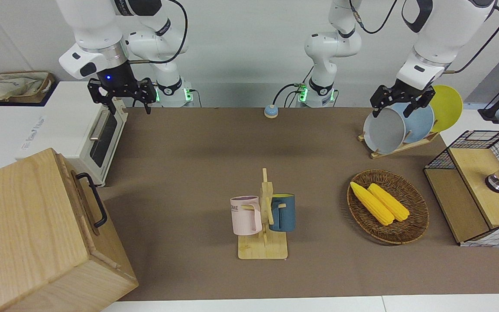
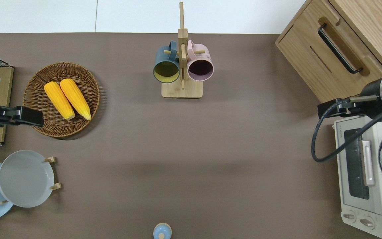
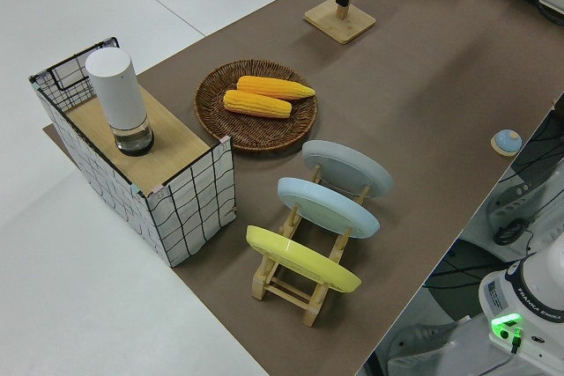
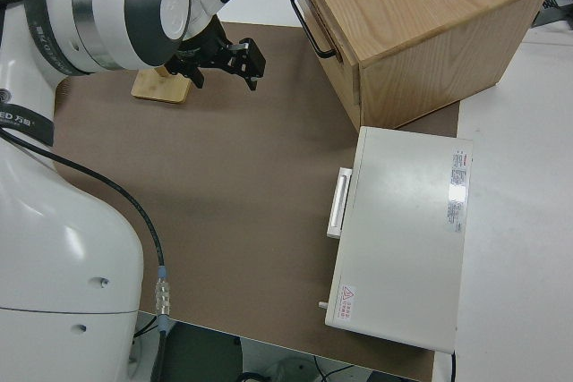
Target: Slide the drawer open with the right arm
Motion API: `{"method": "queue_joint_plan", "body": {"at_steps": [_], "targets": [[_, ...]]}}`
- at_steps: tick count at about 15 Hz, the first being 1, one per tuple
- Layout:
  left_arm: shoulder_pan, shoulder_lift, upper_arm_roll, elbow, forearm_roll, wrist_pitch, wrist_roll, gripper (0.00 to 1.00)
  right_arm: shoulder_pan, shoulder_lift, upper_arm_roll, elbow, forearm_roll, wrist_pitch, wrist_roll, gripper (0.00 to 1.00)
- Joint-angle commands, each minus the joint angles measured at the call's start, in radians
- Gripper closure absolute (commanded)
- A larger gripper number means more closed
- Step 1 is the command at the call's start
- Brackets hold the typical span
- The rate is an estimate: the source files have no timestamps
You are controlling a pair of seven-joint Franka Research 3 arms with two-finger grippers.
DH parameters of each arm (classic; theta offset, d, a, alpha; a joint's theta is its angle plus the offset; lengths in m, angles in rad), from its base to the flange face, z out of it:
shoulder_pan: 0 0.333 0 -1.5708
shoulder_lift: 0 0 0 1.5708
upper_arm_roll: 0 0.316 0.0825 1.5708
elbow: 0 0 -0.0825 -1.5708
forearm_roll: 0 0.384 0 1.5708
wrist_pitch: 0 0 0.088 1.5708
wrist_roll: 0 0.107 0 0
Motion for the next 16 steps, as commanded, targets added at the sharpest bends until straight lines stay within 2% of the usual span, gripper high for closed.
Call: {"method": "queue_joint_plan", "body": {"at_steps": [1,4,7,10,13,16], "targets": [[0.005,0.011,-0.007,0.024,0.017,-0.020,0.009,0.01,-0.001,0.012,0.007,0.031,-0.019,-0.010,-0.022,0.017],[0.005,0.011,-0.007,0.026,0.017,-0.020,0.009,0.01,0.045,0.009,0.008,0.031,-0.082,-0.010,-0.020,0.017],[0.005,0.011,-0.007,0.026,0.017,-0.020,0.009,0.01,0.120,0.009,0.013,0.031,-0.218,-0.012,-0.014,0.019],[0.005,0.011,-0.007,0.026,0.017,-0.020,0.009,0.01,0.171,0.011,0.019,0.026,-0.330,-0.027,-0.012,0.019],[0.005,0.011,-0.007,0.024,0.017,-0.020,0.009,0.01,0.213,0.014,0.022,0.015,-0.444,-0.048,-0.008,0.019],[0.005,0.011,-0.007,0.026,0.017,-0.020,0.009,0.01,0.252,0.026,0.042,-0.004,-0.574,-0.072,0.035,0.019]]}}
